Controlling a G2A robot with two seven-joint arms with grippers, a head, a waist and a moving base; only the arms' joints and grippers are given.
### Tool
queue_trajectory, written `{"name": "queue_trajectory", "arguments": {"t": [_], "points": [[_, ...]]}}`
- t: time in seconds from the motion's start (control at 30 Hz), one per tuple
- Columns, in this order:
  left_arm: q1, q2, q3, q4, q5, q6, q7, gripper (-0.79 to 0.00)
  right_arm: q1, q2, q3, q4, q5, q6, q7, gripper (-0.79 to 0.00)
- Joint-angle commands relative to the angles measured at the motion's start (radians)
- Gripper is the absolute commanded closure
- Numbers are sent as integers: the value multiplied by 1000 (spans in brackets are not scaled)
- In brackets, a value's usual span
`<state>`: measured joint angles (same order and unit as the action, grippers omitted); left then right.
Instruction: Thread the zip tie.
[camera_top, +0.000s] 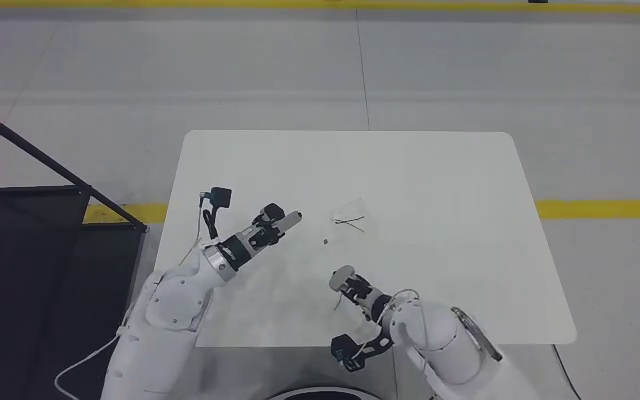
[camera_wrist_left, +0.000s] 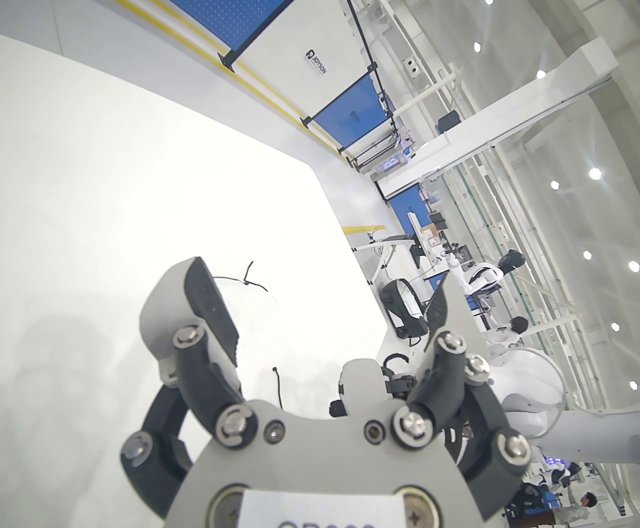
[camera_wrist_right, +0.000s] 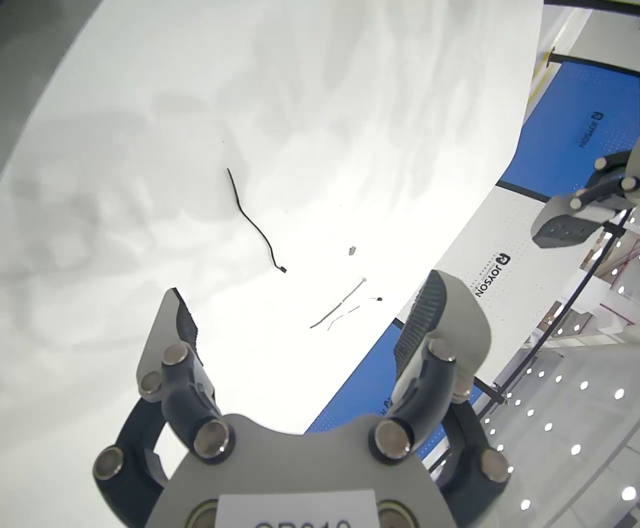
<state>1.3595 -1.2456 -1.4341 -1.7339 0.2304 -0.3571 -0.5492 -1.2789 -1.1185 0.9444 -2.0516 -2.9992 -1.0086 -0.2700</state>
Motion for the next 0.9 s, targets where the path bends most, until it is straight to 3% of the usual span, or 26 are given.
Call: {"name": "queue_trajectory", "arguments": {"t": [0.0,0.27,0.47,0.57,0.87], "points": [[0,0,0,0,0,0,0,-785,27,0,-6,7,27,-4,-21,-785],[0,0,0,0,0,0,0,-785,247,30,-71,146,63,-4,-244,-757],[0,0,0,0,0,0,0,-785,489,38,-231,342,115,-4,-399,-757],[0,0,0,0,0,0,0,-785,598,39,-315,409,155,-4,-416,-785],[0,0,0,0,0,0,0,-785,594,38,-317,407,155,2,-411,-785]]}}
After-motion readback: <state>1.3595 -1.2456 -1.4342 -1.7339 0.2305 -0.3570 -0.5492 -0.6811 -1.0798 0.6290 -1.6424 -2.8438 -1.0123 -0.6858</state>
